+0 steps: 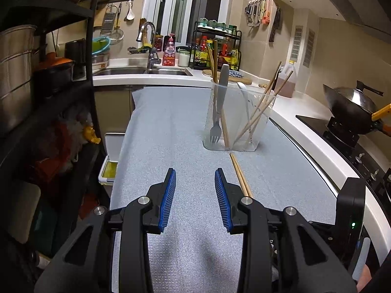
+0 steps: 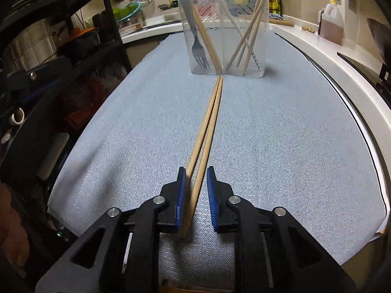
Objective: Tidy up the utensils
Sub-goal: 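Move the right tool to the last two chopsticks while the left tool withdraws, then close the right tool on one chopstick while the left tool grasps the other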
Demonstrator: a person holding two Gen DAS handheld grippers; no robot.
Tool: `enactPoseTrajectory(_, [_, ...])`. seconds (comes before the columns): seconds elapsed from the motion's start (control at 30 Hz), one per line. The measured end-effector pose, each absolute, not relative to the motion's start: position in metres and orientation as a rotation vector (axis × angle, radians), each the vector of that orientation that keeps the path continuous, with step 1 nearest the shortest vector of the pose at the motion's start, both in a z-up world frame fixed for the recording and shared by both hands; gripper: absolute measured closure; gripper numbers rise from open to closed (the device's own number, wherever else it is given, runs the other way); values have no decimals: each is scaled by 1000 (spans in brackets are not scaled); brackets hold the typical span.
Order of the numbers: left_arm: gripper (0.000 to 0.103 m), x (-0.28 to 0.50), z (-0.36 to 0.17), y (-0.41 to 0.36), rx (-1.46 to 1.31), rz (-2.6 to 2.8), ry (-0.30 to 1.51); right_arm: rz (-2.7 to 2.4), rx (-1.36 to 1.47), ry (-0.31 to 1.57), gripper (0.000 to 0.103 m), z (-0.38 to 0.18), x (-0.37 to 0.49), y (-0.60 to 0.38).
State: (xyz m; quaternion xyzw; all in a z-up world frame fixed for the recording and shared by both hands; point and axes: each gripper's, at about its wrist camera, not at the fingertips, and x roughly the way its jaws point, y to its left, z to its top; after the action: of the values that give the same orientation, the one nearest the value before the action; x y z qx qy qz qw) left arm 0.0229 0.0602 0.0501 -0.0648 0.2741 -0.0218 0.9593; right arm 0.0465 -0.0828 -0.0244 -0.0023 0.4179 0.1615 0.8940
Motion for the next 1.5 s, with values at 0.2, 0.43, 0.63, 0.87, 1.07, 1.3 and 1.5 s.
enactPoseTrajectory(0.2, [70, 26, 41, 55, -145, -67, 592, 315, -15, 880, 91, -27, 44, -91])
enactPoseTrajectory(0.43, [70, 29, 22, 36, -157, -118, 648, 314, -43, 868, 97, -29, 36, -104])
enactPoseTrajectory(0.63, [70, 26, -1, 0, -138, -179, 686, 259, -34, 836, 97, -28, 21, -135])
enactPoseTrajectory(0.87, [54, 27, -21, -46, -68, -166, 708, 233, -12, 824, 95, -33, 15, -164])
enactPoseTrajectory(1.07, [54, 32, -31, -53, -16, -121, 753, 245, -13, 809, 95, -35, 16, -167])
enactPoseTrajectory(1.3, [57, 34, -33, -51, -1, -111, 770, 240, -22, 802, 95, -36, 17, -165])
enactPoseTrajectory(1.5, [80, 33, -31, -45, -5, -87, 783, 239, -20, 812, 96, -35, 17, -166])
